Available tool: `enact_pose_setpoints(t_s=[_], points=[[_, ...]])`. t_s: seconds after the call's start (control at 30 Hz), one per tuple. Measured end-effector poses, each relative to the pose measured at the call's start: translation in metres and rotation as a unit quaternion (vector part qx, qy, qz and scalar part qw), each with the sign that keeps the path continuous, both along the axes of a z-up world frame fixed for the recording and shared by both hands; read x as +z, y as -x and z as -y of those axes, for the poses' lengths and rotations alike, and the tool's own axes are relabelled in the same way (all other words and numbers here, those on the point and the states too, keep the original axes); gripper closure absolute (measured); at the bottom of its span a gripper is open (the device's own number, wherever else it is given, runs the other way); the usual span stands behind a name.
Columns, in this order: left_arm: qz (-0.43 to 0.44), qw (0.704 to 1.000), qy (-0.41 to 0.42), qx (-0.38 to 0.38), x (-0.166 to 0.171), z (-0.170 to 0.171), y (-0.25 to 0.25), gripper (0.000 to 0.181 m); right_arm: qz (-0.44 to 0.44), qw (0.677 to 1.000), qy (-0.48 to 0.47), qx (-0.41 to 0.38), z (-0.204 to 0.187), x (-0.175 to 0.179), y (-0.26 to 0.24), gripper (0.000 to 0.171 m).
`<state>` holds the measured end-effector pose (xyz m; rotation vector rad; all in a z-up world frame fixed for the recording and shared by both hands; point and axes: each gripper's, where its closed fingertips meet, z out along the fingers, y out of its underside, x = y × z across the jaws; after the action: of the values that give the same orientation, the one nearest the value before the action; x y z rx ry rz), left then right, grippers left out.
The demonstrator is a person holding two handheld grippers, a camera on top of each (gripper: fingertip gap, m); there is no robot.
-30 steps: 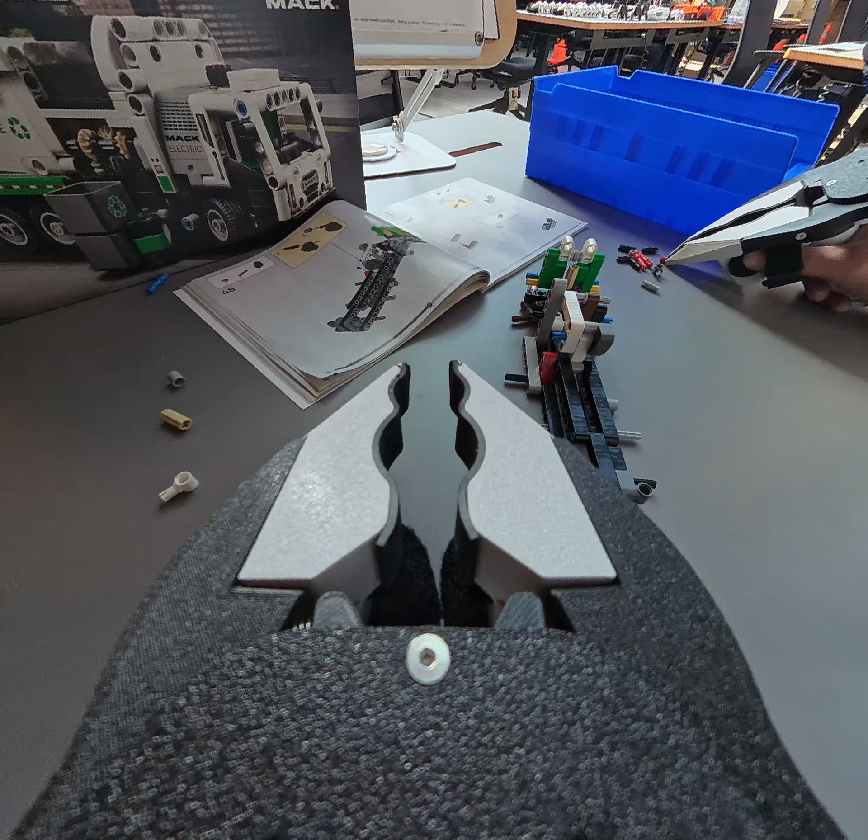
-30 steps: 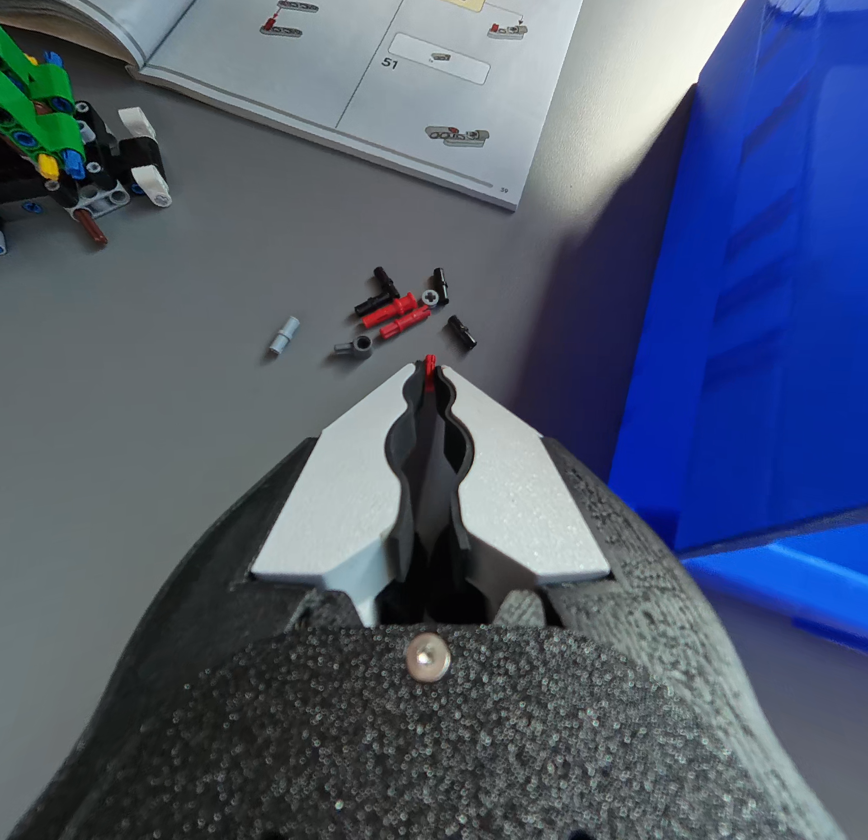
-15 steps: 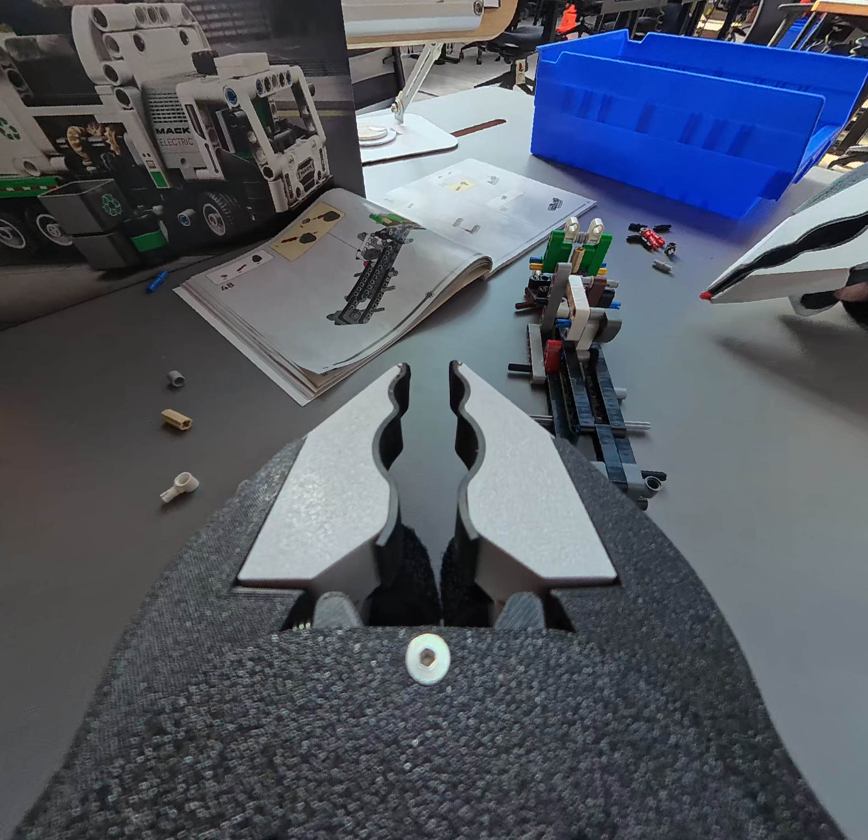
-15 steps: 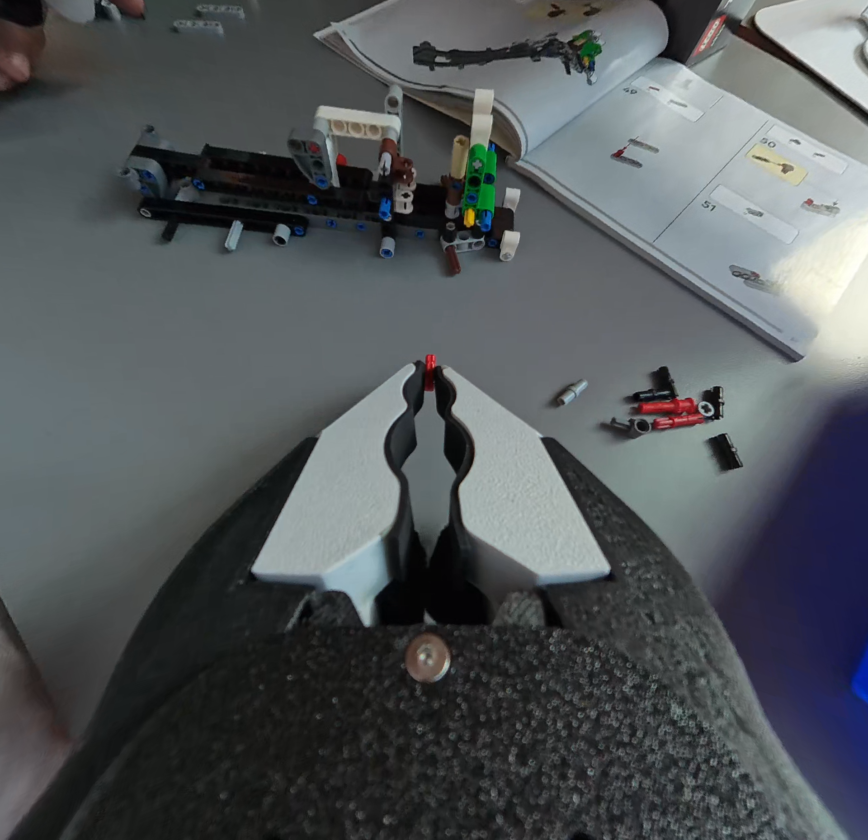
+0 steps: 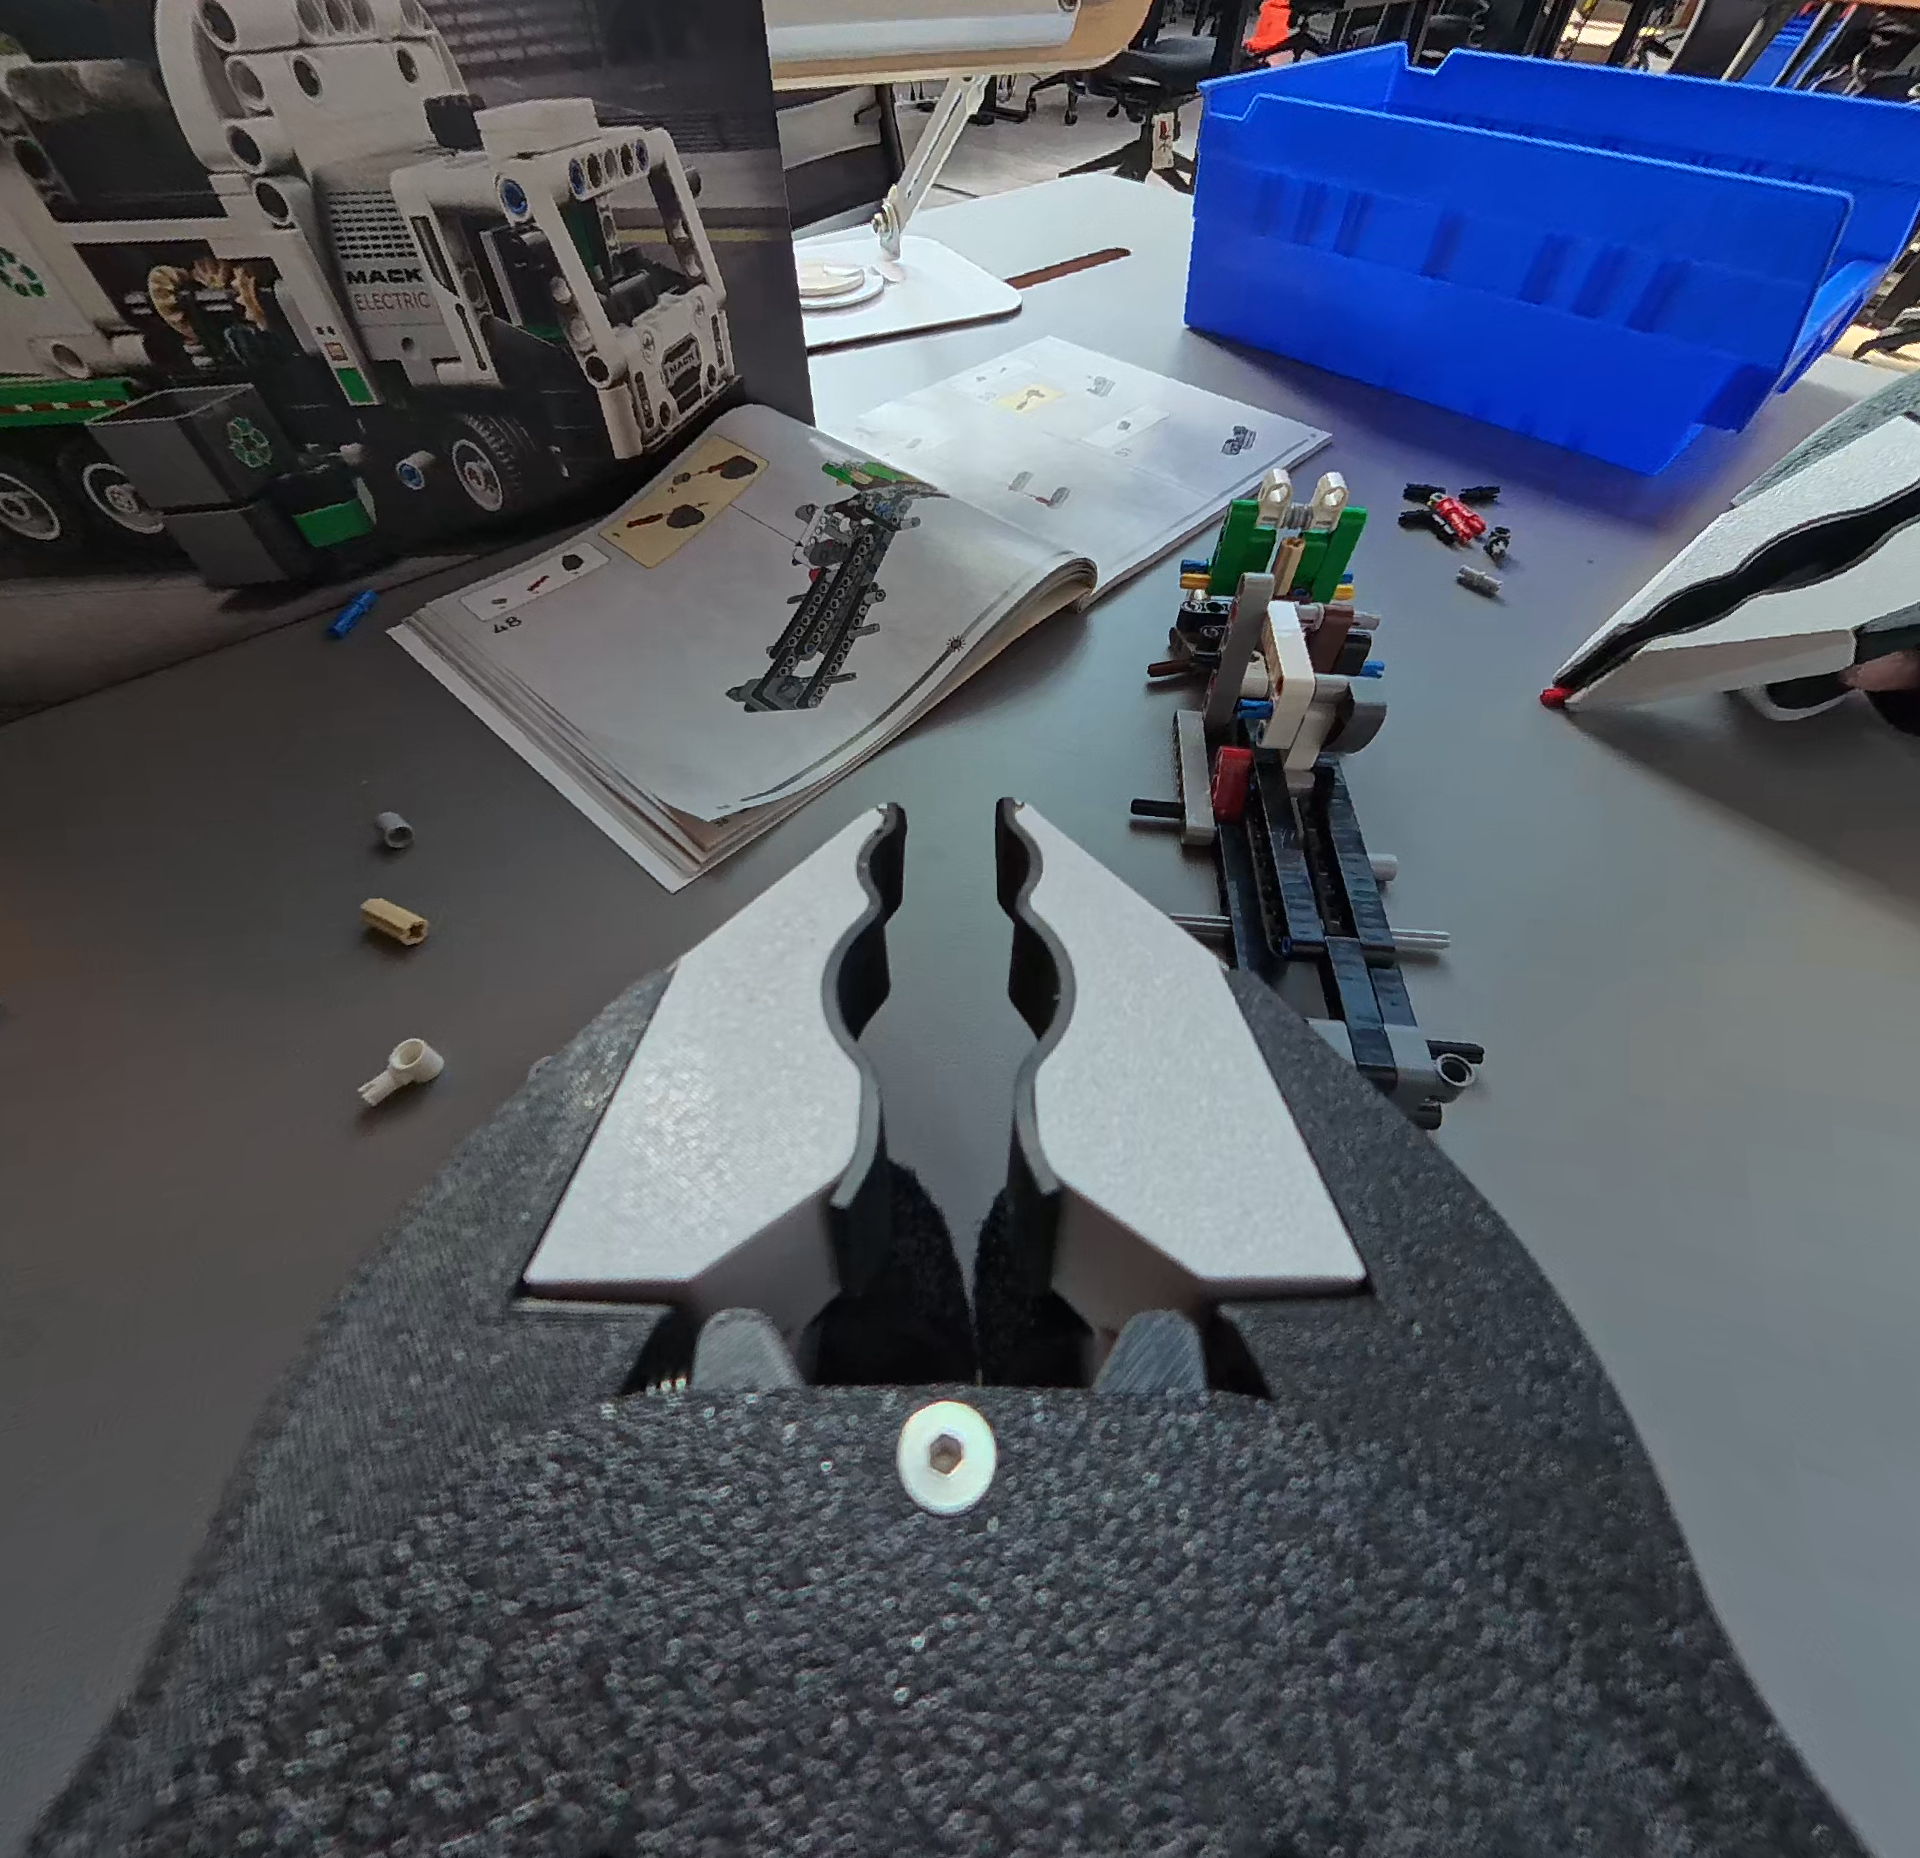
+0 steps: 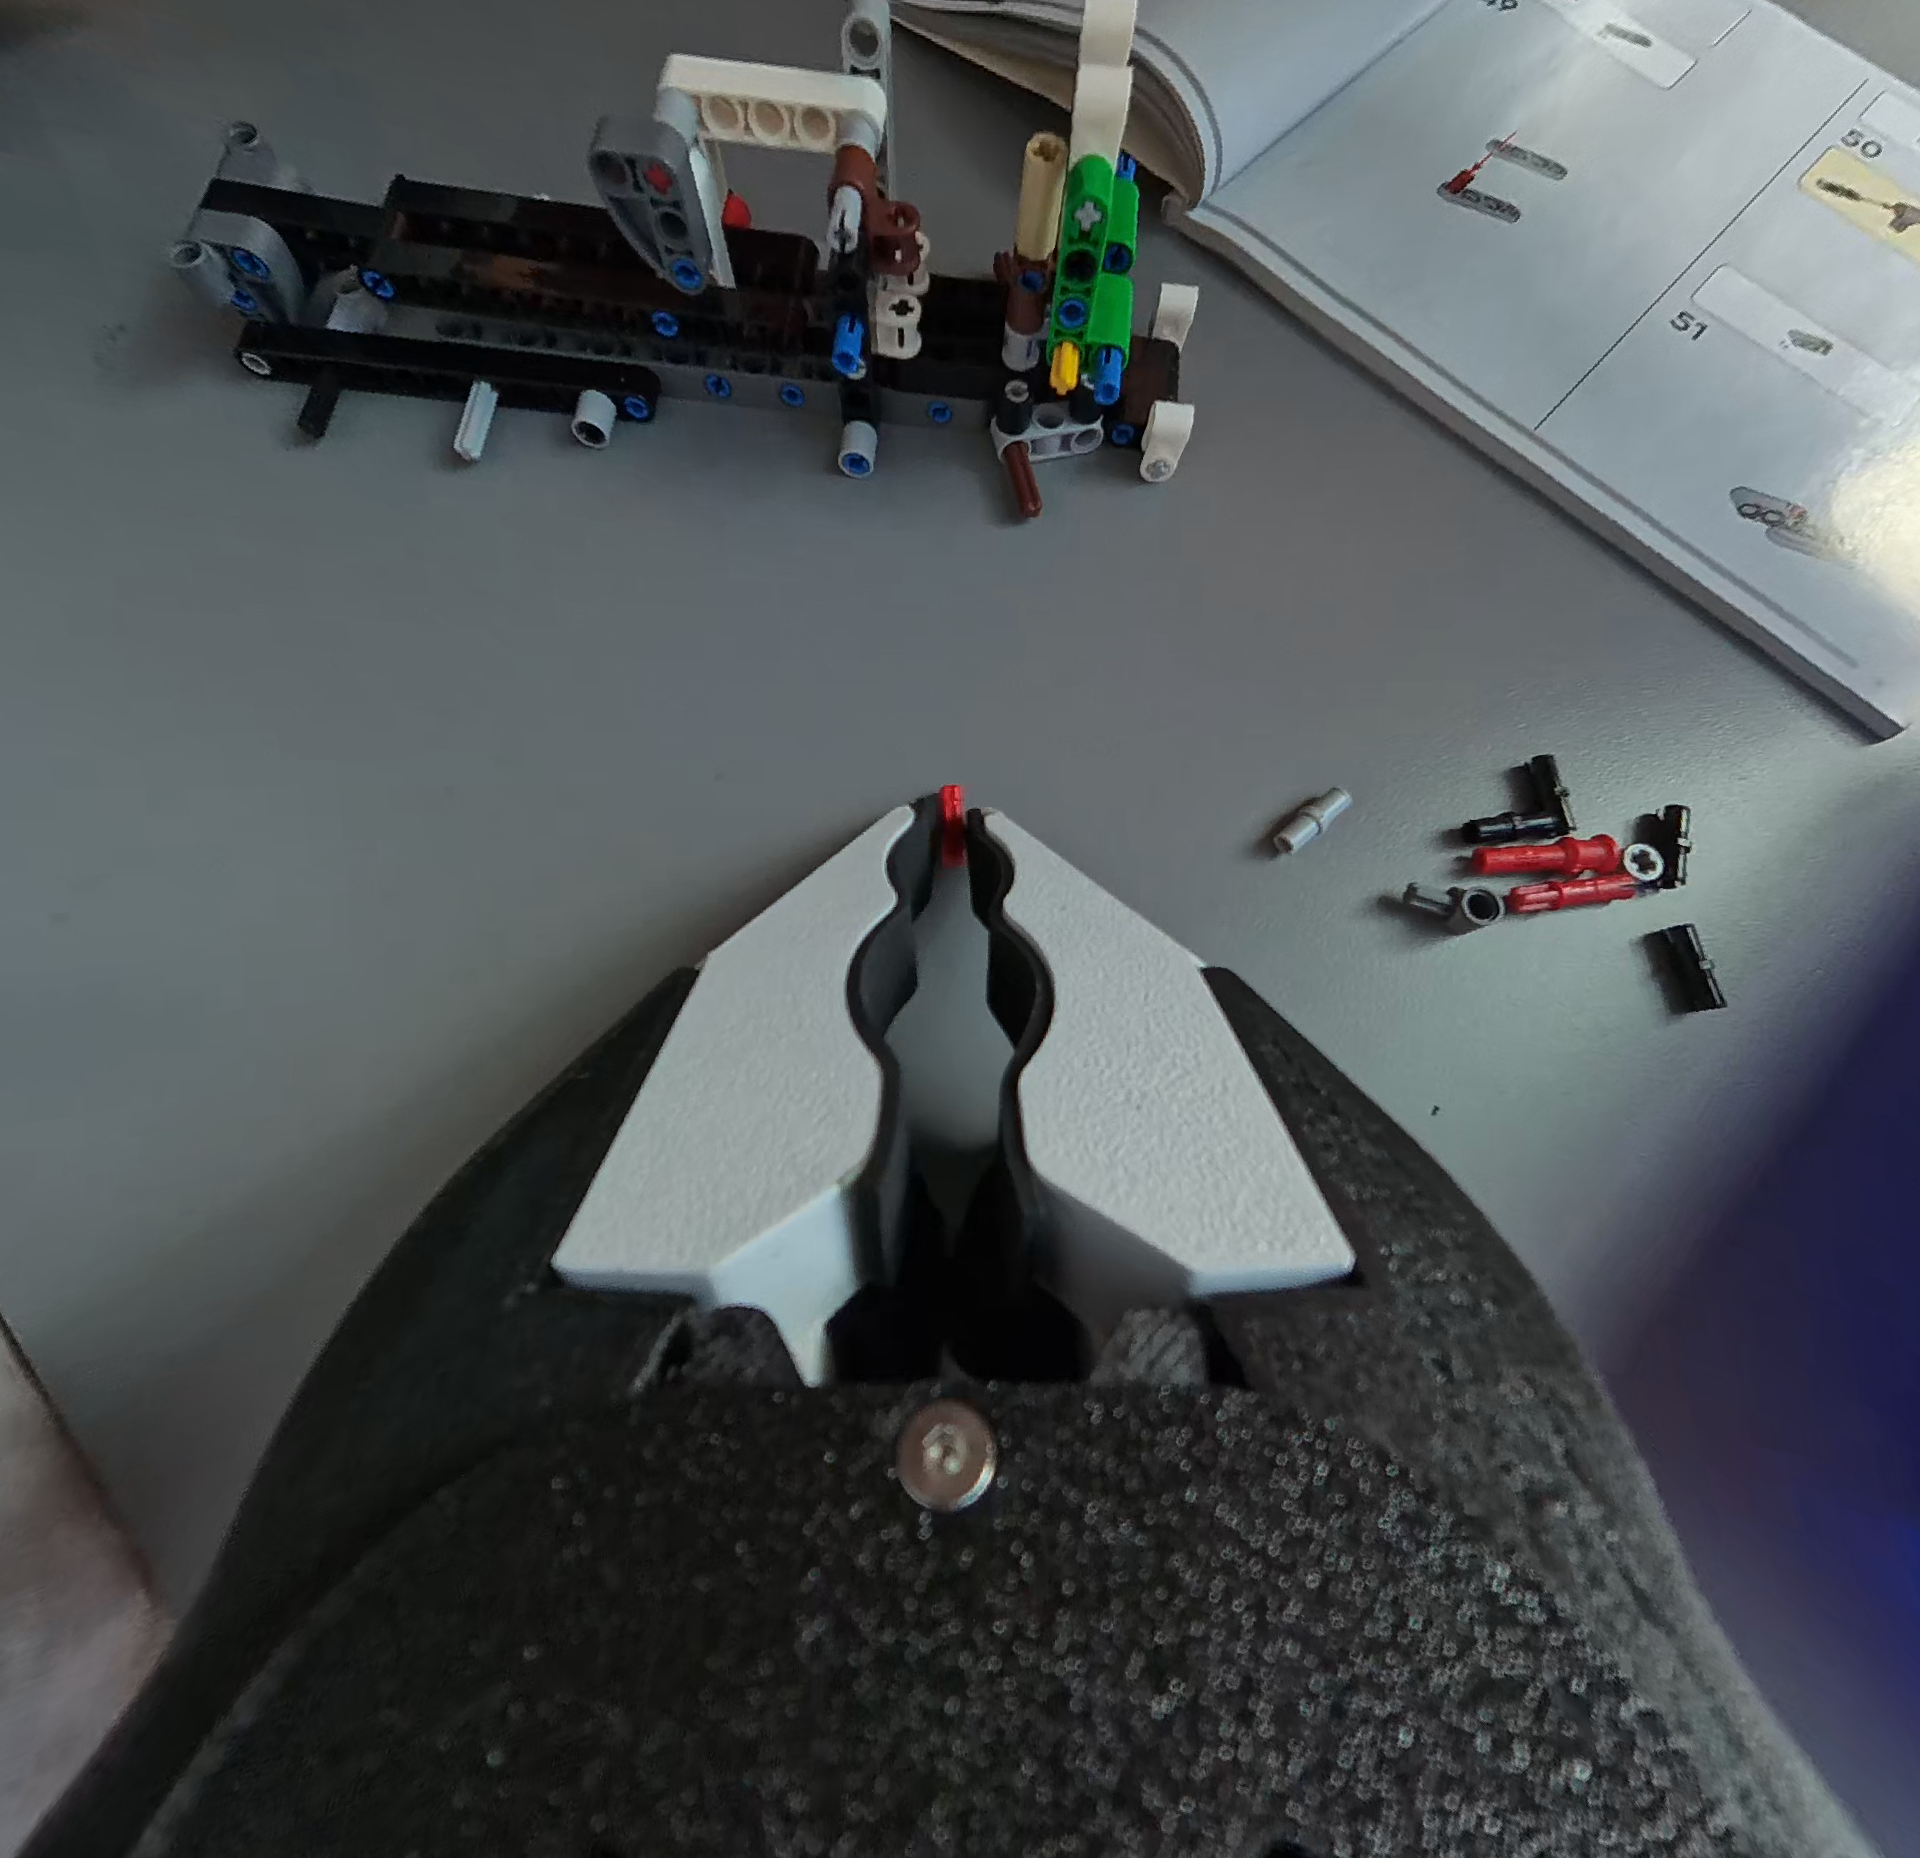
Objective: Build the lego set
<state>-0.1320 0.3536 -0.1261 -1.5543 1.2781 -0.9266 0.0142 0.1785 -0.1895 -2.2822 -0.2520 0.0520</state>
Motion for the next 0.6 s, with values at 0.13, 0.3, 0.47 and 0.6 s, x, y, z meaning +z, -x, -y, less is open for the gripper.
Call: enact_pose_setpoints(t_s=[0.13, 0.3, 0.47, 0.6], points=[[0.051, 0.995, 0.002, 0.082, 0.022, -0.022, 0.025, 0.169, -0.019, 1.0, -0.019, 0.0, 0.0, 0.007, 0.0, 0.15], [-0.009, 0.976, 0.083, 0.202, 0.031, -0.066, 0.106, 0.154, -0.084, 0.995, -0.054, -0.002, -0.001, 0.022, -0.003, 0.145], [-0.157, 0.967, 0.084, 0.182, -0.005, -0.062, 0.135, 0.154, -0.125, 0.984, -0.125, -0.006, 0.001, 0.046, -0.009, 0.144], [-0.232, 0.968, 0.016, 0.096, -0.033, -0.056, 0.102, 0.148, -0.12, 0.986, -0.119, 0.002, 0.001, 0.044, -0.006, 0.143]])
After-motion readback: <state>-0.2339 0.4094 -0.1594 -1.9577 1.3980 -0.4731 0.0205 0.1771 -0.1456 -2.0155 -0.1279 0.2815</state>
